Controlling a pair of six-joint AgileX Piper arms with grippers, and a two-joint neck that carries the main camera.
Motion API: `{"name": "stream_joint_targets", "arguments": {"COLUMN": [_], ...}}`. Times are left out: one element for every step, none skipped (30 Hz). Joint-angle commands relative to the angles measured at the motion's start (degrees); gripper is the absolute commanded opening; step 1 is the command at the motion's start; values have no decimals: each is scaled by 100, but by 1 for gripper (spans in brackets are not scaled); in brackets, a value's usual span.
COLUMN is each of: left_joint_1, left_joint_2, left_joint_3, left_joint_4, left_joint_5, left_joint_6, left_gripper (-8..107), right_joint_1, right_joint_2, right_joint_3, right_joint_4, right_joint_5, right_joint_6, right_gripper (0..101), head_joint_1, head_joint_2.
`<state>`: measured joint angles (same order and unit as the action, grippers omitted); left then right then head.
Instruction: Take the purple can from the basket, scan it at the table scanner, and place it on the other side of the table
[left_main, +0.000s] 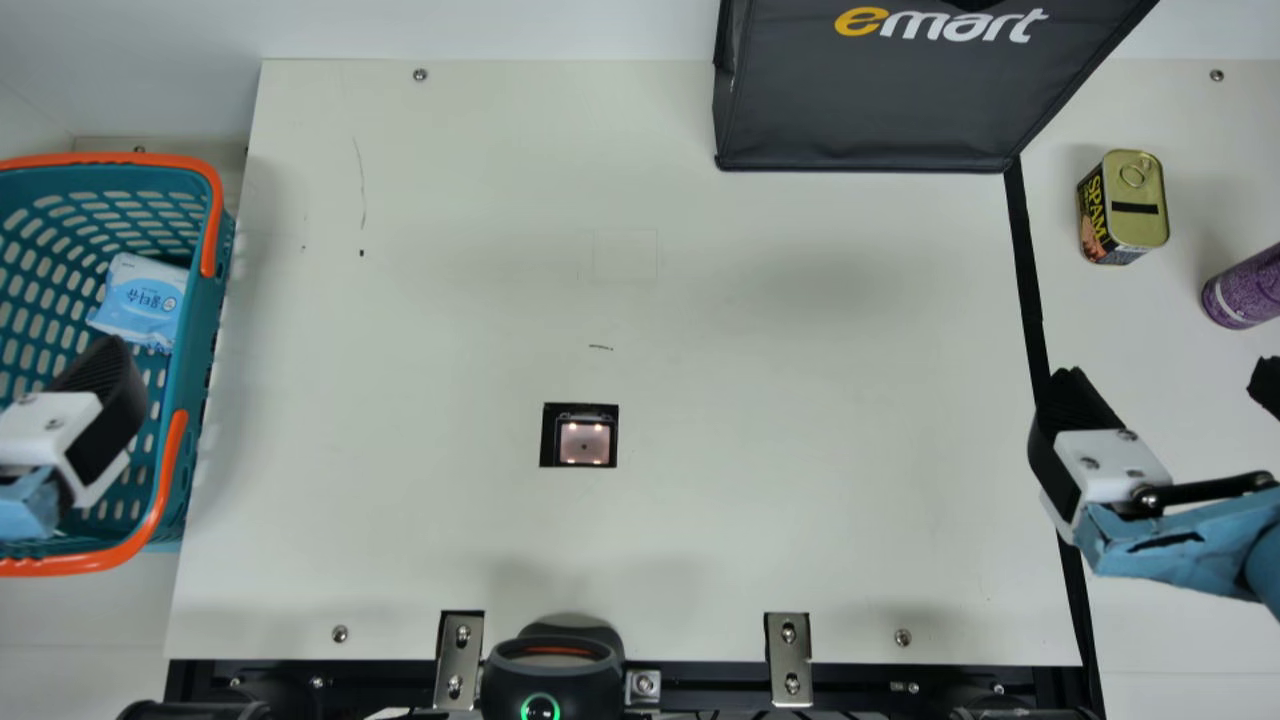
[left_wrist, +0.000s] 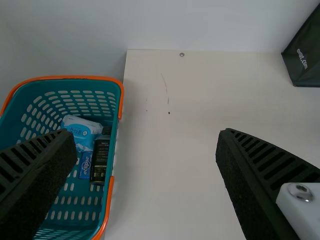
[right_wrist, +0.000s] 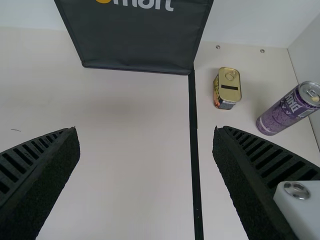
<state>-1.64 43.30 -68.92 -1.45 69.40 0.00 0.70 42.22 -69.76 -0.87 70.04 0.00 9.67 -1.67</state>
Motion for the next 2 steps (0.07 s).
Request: {"name": "stream_joint_targets", "arguments": {"left_joint_1": [0,0], "left_joint_2": [0,0], "left_joint_3": [0,0], "left_joint_4": [0,0], "left_joint_5": [0,0], "left_joint_6": [0,0], "left_gripper": [90,90], "right_joint_1": [0,0], "right_joint_2": [0,0], "right_joint_3": [0,0], "right_joint_4": [0,0], "right_joint_5": [0,0], "right_joint_6": [0,0], "right_gripper": [95,95], "head_joint_1": [-175,-175], "head_joint_2": [9,9]}}
